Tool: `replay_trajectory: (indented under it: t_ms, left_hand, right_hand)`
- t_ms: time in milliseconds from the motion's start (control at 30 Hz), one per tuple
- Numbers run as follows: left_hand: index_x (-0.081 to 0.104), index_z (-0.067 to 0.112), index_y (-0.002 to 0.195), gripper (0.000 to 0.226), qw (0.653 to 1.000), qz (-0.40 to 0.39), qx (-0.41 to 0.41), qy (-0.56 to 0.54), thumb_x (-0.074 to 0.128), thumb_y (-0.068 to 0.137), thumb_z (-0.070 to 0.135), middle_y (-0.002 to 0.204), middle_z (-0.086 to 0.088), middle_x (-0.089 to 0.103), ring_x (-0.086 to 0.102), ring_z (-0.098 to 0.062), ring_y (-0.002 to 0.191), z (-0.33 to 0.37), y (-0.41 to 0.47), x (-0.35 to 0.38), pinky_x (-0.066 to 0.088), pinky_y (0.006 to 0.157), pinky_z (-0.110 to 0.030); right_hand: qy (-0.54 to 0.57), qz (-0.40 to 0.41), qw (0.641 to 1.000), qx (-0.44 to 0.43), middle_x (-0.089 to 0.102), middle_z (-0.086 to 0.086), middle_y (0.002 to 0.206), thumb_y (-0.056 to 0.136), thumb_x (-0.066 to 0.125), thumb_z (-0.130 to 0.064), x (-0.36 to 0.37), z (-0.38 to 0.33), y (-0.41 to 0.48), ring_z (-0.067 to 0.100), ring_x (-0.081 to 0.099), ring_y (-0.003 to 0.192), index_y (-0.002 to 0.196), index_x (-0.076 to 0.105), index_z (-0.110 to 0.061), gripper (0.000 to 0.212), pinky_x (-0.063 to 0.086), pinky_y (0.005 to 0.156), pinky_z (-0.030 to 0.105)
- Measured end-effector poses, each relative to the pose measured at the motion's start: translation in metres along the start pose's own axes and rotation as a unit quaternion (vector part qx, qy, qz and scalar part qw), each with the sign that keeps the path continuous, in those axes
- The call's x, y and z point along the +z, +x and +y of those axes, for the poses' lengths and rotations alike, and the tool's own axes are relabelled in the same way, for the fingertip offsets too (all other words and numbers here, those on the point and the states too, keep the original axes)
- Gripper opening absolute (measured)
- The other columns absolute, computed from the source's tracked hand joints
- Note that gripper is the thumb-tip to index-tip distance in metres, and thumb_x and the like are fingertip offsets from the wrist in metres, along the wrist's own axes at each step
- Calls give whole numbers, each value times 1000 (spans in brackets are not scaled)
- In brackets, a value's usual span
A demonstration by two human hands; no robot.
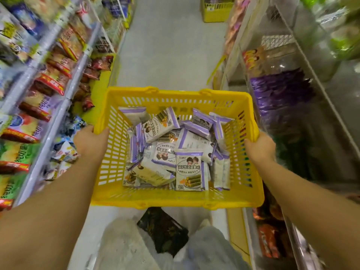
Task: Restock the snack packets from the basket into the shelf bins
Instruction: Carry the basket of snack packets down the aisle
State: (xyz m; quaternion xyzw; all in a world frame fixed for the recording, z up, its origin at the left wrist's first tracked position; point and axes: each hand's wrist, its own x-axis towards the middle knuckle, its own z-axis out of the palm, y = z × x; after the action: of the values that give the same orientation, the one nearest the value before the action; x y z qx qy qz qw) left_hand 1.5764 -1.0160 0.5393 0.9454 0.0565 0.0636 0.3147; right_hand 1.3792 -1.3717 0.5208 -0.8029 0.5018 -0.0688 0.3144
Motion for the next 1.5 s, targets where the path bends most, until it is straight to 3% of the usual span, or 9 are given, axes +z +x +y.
replay_trajectory:
  t_ms: [100,233,433,567,667,800,1100,1200,1500]
  left_hand:
    - [39,8,60,42,1000,-3,-5,18,64,87,27,51,-7,33,27,-20,46,12,12,19,17,45,-29]
    - [49,5,67,33,1000,-13,-11,24,63,88,26,51,-5,36,28,-20,47,21,31,52,20,46,-27]
    - [48,6,64,34,999,-34,-9,35,62,89,24,53,-6,38,31,-18,46,12,78,126,21,44,-27]
    - [58,0,70,30,997,-71,20,38,63,87,25,60,-17,51,51,-36,60,-16,118,201,28,53,-34]
    - [62,0,76,28,996,-82,22,39,64,85,26,67,-20,55,50,-33,67,-44,138,269,31,61,-34]
    - [57,7,68,26,993,-108,28,24,63,85,26,59,-8,48,45,-27,63,-89,147,365,31,61,-32]
    - [48,5,61,33,988,-141,57,31,63,87,20,53,-5,41,39,-27,59,-178,129,530,23,58,-32]
    - [49,6,61,32,987,-142,69,32,63,87,20,53,-6,43,38,-24,55,-195,121,564,22,54,-32]
    - [60,-2,75,27,986,-147,69,47,60,88,22,68,-20,56,56,-38,73,-230,103,606,32,63,-33]
  right_hand:
    - [4,-13,1000,16,61,27,115,90,61,-21,5,2,26,44,57,106,115,58,3,35,47,88,47]
    - [-2,-25,999,36,61,24,110,92,60,-21,21,4,55,42,58,101,111,57,1,30,45,76,43]
    - [-18,13,997,80,61,26,108,92,57,-20,79,12,87,43,58,100,107,55,2,27,40,71,39]
    - [-44,19,991,127,60,28,110,91,59,-23,146,41,106,45,57,104,108,55,4,32,45,77,45]
    - [-52,25,989,138,60,32,111,90,60,-21,203,73,127,47,56,105,110,56,7,34,45,83,47]
    - [-68,33,985,154,58,36,114,90,61,-22,280,122,162,50,55,107,118,54,9,42,45,87,50]
    - [-64,36,982,176,61,34,106,90,62,-22,406,227,219,47,58,103,100,59,4,28,46,81,44]
    - [-61,37,982,176,62,32,107,89,62,-20,429,251,228,46,58,104,102,59,5,27,47,82,45]
    - [-67,45,984,156,62,29,108,90,61,-20,456,284,246,45,59,103,103,59,4,28,49,84,47]
